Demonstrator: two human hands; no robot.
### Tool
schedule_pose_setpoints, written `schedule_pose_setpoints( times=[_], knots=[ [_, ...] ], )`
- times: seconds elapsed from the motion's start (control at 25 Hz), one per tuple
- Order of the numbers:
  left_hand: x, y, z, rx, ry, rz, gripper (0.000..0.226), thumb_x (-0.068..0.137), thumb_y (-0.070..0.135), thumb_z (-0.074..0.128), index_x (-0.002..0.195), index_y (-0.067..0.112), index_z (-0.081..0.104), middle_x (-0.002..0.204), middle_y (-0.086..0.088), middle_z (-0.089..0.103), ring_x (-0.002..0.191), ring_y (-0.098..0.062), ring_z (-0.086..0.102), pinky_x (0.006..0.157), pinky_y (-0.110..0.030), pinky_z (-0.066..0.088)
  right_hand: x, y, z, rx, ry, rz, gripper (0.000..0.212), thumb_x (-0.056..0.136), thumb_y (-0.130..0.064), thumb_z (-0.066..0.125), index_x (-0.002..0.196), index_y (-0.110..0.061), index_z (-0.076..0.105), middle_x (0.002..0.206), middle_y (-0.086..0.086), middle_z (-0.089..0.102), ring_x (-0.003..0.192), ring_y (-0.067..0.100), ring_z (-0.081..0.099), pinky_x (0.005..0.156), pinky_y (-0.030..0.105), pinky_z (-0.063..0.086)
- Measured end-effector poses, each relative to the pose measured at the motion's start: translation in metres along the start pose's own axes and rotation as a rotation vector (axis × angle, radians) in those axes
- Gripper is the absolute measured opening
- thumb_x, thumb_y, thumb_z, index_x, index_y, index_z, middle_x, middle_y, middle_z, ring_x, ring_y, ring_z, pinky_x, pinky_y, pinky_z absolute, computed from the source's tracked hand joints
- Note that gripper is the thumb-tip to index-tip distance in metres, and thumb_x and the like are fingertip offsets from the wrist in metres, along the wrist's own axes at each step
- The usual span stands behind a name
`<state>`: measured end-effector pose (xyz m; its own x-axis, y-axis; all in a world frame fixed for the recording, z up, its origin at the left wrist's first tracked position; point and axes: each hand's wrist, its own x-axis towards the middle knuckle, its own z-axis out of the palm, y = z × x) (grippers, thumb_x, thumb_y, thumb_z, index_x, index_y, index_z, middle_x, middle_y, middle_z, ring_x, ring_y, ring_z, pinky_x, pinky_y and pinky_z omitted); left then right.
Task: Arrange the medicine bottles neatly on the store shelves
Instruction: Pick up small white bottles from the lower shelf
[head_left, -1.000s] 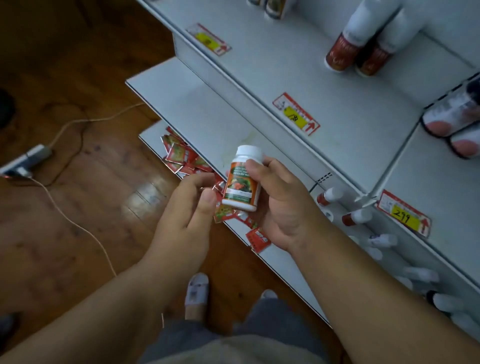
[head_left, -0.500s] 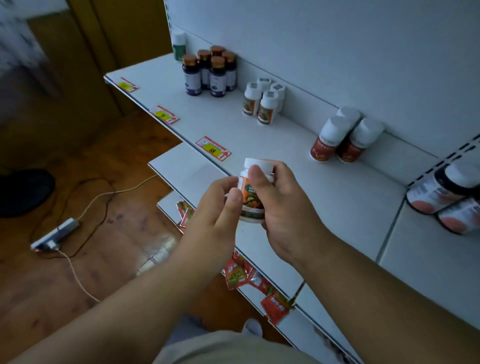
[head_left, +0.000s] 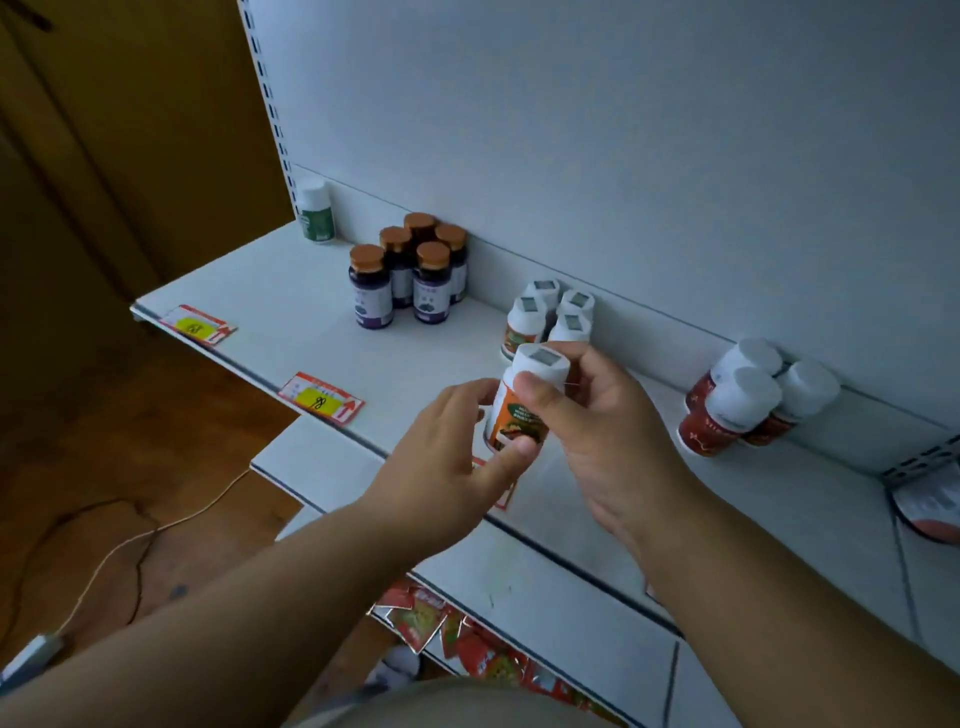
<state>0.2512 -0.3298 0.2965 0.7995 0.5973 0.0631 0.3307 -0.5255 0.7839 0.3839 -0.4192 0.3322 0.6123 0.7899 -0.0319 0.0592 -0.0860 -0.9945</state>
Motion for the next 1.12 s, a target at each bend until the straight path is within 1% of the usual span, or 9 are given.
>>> schedule_pose_setpoints(
  times=[0.16,0.32,0.48,0.56,0.64,0.8,0.96,1.04,1.12],
  knots=[
    [0.070,-0.049,-0.039,0.383,-0.177,0.068,0.080,0.084,0.072,0.047,0.149,0.030,0.026,0.151,0.004,0.035,0.137,-0.018,0.034,0.112,-0.039,0.033,0.047,0.000,0.030,-0.266,0.198,0.051,0.033,0.083,-0.033,0.076,0.113,-0.035,0.062,0.109,-0.013,0.069,0.103,0.006,0.065,0.087,0.028,0.055],
    [0.117,-0.077,-0.032,0.545,-0.188,0.155,0.084,0.084,0.073,0.046,0.150,0.025,0.026,0.155,-0.001,0.031,0.142,-0.024,0.027,0.115,-0.043,0.025,0.074,0.013,0.041,-0.592,0.273,0.098,0.041,0.088,-0.033,0.071,0.125,-0.026,0.058,0.118,-0.009,0.063,0.106,0.012,0.060,0.088,0.031,0.052],
    [0.136,-0.086,-0.002,0.537,-0.230,0.203,0.073,0.088,0.066,0.041,0.146,0.023,0.031,0.153,-0.005,0.034,0.144,-0.025,0.023,0.118,-0.043,0.020,0.083,0.029,0.048,-0.726,0.361,0.104,0.034,0.086,-0.030,0.073,0.117,-0.020,0.061,0.110,-0.004,0.064,0.098,0.015,0.062,0.079,0.030,0.051],
    [0.141,-0.092,0.003,0.517,-0.198,0.199,0.066,0.090,0.061,0.037,0.142,0.021,0.035,0.150,-0.005,0.037,0.143,-0.025,0.025,0.117,-0.042,0.020,0.090,0.034,0.051,-0.760,0.364,0.091,0.035,0.085,-0.030,0.074,0.115,-0.019,0.060,0.109,-0.002,0.064,0.096,0.016,0.062,0.082,0.037,0.054],
    [0.145,-0.097,0.002,0.526,-0.188,0.202,0.063,0.091,0.057,0.036,0.141,0.019,0.037,0.149,-0.006,0.037,0.143,-0.025,0.024,0.116,-0.041,0.020,0.099,0.035,0.053,-0.772,0.390,0.107,0.041,0.085,-0.030,0.074,0.121,-0.018,0.057,0.115,0.001,0.063,0.101,0.019,0.062,0.087,0.040,0.054],
    [0.147,-0.098,0.004,0.568,-0.200,0.196,0.068,0.092,0.057,0.037,0.147,0.017,0.030,0.153,-0.006,0.029,0.145,-0.024,0.019,0.117,-0.039,0.015,0.113,0.039,0.061,-0.778,0.457,0.135,0.043,0.085,-0.029,0.073,0.122,-0.018,0.054,0.120,0.003,0.060,0.104,0.023,0.061,0.086,0.039,0.053],
    [0.143,-0.089,-0.006,0.511,-0.209,0.154,0.066,0.092,0.053,0.044,0.146,0.017,0.031,0.152,-0.006,0.032,0.143,-0.025,0.023,0.116,-0.039,0.018,0.101,0.042,0.069,-0.822,0.548,0.094,0.048,0.082,-0.033,0.076,0.121,-0.015,0.054,0.118,0.006,0.056,0.107,0.023,0.056,0.083,0.034,0.049],
    [0.125,-0.084,-0.018,0.487,-0.173,0.147,0.064,0.093,0.050,0.047,0.146,0.017,0.032,0.151,-0.005,0.034,0.140,-0.025,0.028,0.115,-0.039,0.022,0.083,0.038,0.071,-0.856,0.518,0.036,0.051,0.082,-0.034,0.076,0.122,-0.015,0.053,0.121,0.007,0.054,0.111,0.024,0.053,0.087,0.035,0.049],
    [0.099,-0.075,-0.029,0.457,-0.110,0.182,0.061,0.093,0.048,0.049,0.145,0.019,0.034,0.148,-0.002,0.039,0.137,-0.023,0.034,0.113,-0.038,0.027,0.059,0.034,0.069,-0.932,0.465,-0.031,0.052,0.084,-0.034,0.075,0.126,-0.016,0.051,0.127,0.007,0.053,0.116,0.025,0.050,0.095,0.041,0.049]
  ],
)
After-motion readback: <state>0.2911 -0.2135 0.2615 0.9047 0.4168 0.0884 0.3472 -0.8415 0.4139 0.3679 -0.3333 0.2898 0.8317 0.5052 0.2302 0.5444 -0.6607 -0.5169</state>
